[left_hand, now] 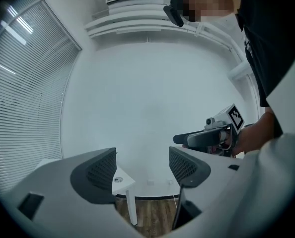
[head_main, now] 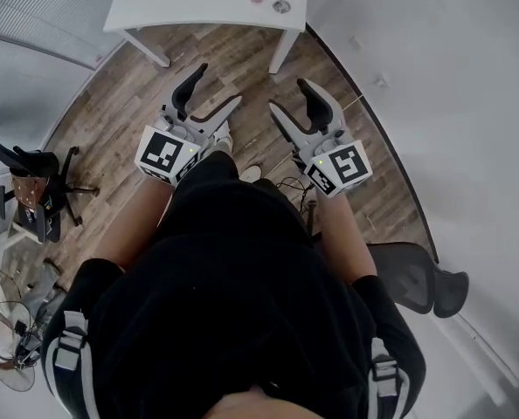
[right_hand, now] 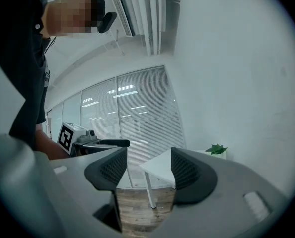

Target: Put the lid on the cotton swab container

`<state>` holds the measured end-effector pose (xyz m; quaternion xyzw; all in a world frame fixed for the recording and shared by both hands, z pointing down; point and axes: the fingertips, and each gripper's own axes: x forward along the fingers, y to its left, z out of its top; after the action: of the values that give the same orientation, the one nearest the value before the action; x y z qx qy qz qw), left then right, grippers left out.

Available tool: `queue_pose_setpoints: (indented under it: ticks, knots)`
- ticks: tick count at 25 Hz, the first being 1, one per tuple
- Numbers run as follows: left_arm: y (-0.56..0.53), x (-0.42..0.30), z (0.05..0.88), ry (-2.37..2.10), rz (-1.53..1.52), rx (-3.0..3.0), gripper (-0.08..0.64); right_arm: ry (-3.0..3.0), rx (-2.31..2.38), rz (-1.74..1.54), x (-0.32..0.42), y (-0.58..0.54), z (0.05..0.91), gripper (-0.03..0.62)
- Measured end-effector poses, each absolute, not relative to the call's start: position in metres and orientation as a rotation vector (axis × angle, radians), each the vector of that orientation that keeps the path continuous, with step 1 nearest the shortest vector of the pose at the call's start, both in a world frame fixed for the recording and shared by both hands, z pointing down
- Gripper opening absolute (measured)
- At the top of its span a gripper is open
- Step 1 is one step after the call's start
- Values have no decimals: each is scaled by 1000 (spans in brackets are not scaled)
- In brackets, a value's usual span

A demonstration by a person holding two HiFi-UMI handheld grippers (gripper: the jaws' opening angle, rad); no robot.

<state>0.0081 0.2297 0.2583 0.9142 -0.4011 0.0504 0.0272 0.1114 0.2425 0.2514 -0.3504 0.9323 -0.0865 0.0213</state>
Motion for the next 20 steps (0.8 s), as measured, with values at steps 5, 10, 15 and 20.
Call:
queue_pose_setpoints:
  ticks: [5,10,15,20]
  knots:
    - [186,6,267,-1212,165,2822,319,2890,-1115,-290,109,202,259,273]
    - [134,4,269,-1172,172,2828,319,2883,-1155,-325,106,150,266,273]
    - [81,-5,277,-1142,179,2823,319,2872,-1191,-354,96,98,272,271]
    - [36,-16,281,-1089,183,2832,319,2853,-1254,-387,84,53,275,268]
